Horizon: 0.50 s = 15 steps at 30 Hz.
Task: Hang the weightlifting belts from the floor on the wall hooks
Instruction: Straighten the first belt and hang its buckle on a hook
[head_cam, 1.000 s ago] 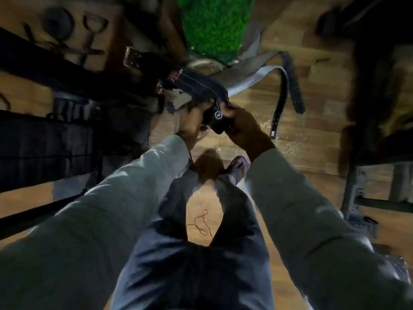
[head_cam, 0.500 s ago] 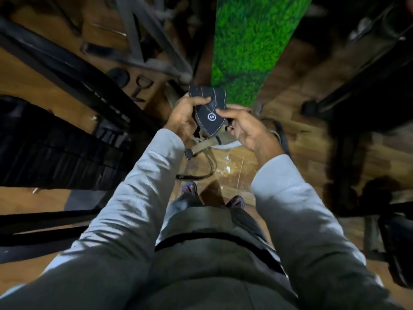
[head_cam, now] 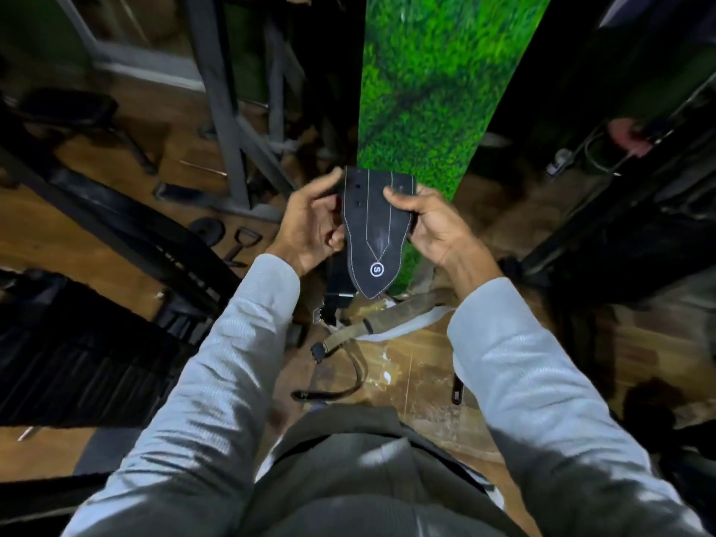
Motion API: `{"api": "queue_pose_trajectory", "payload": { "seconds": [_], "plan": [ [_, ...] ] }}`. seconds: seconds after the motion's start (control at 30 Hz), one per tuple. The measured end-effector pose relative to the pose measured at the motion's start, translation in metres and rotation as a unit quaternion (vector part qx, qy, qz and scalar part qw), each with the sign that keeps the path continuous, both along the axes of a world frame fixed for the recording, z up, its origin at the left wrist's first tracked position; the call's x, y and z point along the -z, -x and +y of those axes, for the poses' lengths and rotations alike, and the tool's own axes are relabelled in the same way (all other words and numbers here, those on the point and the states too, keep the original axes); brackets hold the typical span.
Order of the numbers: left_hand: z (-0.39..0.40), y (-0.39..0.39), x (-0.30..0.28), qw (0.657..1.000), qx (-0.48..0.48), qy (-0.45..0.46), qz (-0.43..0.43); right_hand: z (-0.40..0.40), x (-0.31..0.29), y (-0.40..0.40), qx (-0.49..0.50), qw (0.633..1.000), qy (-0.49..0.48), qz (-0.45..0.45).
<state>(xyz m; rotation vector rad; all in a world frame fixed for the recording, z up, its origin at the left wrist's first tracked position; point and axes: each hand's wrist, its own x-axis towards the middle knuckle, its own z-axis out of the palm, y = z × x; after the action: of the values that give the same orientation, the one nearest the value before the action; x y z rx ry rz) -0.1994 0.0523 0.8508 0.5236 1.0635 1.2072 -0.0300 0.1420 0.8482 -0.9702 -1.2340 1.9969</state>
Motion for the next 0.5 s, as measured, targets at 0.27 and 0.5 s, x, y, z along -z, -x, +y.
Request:
{"api": "queue_pose_trajectory", "payload": {
  "seconds": [0.27,0.5],
  "plan": [
    [0.058,0.003,-0.039,1.000,0.005,0.000,0.009,0.005,-0.029,-0.028,-0.043,0.976,-0.196,-0.090],
    [0.076,-0.015,-0.053,0.985,0.046,-0.146,0.078,0.011,-0.053,-0.049,0.034,0.998,0.052,0.013]
  ]
}}
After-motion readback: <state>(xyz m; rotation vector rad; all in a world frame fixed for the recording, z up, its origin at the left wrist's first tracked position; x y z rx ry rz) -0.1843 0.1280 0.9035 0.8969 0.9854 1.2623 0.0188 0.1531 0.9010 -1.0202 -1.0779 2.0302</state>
